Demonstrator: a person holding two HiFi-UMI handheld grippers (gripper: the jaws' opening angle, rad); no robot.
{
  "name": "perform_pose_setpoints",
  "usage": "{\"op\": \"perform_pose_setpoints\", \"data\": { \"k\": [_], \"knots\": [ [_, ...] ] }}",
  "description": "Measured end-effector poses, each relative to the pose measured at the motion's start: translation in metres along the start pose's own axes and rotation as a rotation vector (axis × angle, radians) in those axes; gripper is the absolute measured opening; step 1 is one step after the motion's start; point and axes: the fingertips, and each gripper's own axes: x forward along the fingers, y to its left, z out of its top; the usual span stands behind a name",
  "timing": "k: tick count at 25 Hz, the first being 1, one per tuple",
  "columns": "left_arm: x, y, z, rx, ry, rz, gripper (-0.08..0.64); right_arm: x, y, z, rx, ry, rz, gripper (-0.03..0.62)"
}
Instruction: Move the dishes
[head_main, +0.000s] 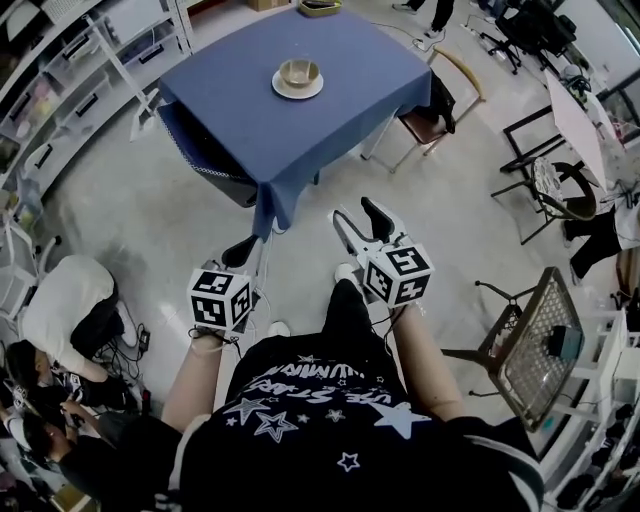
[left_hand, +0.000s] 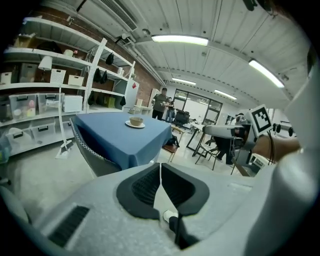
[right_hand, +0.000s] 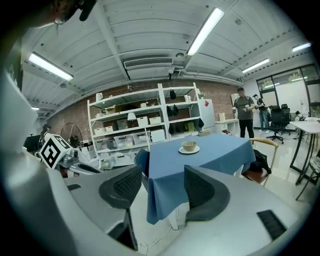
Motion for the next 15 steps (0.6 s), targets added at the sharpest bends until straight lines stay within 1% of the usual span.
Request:
{"op": "perform_pose_setpoints", "data": {
  "k": [1, 2, 5, 11, 15],
  "knots": [
    [0.008, 0.001, 0.006, -0.007, -0.005, 0.019, 0.025, 0.008, -0.010, 0.002, 0.002, 0.007, 0.018, 0.268],
    [0.017, 0.001, 0.012, -0.015, -0.010, 0.037, 0.025, 0.016, -0.021, 0.006, 0.006, 0.013, 0.037, 0.284],
    [0.047, -0.003, 0.030, -0.032, -0.019, 0.084, 0.025, 0.037, -0.059, 0.019, 0.016, 0.023, 0.087, 0.316],
    [0.107, -0.018, 0.069, -0.072, -0.046, 0.190, 0.025, 0.072, -0.134, 0.050, -0.006, 0.038, 0.189, 0.319],
    [0.136, -0.030, 0.088, -0.091, -0.062, 0.256, 0.025, 0.088, -0.169, 0.059, -0.008, 0.051, 0.258, 0.320]
  ]
}}
